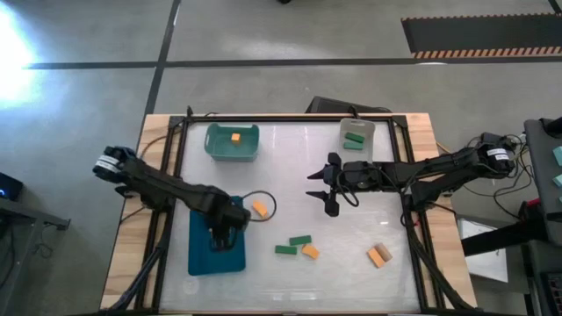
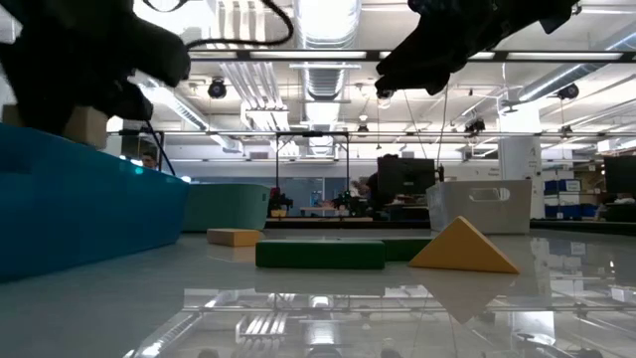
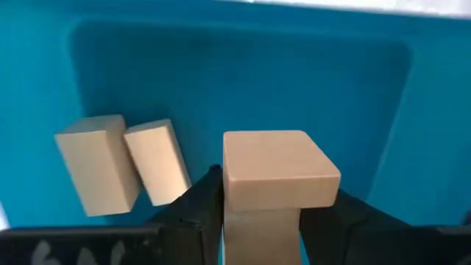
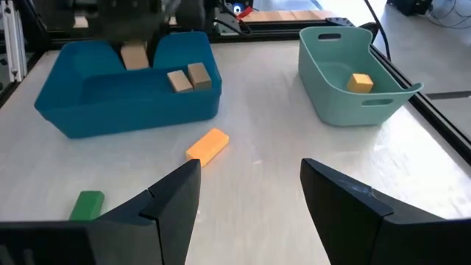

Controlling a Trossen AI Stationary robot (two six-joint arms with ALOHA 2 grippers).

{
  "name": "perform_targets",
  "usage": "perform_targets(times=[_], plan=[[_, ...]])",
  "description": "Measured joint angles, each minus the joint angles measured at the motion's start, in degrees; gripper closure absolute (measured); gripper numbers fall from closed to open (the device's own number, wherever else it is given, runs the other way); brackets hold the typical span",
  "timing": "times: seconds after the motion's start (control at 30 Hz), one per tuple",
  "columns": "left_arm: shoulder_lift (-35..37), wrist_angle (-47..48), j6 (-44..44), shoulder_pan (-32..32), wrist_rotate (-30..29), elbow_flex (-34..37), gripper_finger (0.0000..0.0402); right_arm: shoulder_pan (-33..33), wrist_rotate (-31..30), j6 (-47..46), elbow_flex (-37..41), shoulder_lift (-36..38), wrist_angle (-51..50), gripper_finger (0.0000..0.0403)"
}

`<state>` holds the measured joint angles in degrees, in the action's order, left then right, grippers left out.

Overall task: Sort & place blocks by color
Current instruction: Put the light brown block into the blue bin, then put the yellow block into the green bin

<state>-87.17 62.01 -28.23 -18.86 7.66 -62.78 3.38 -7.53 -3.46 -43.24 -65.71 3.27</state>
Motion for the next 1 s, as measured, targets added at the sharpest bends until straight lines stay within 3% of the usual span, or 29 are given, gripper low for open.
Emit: perform_targets(times=[0.3, 0.73, 1.0], plan=[[-5.5, -3.3, 0.0, -2.8, 0.2, 0.5, 0.0282, 0.0, 0.0, 0.0, 0.4, 0.0, 0.0, 0.0179], [-4.7, -8.2, -1.0, -3.0, -0.8, 3.9, 0.0248, 0.0, 0.0, -2.0, 0.9, 0.0, 0.0, 0.0179], [-2.8, -5.5, 0.0, -3.0, -0.8, 3.5, 0.0245, 0.0, 0.0, -3.1, 0.9, 0.0, 0.2, 0.0179]])
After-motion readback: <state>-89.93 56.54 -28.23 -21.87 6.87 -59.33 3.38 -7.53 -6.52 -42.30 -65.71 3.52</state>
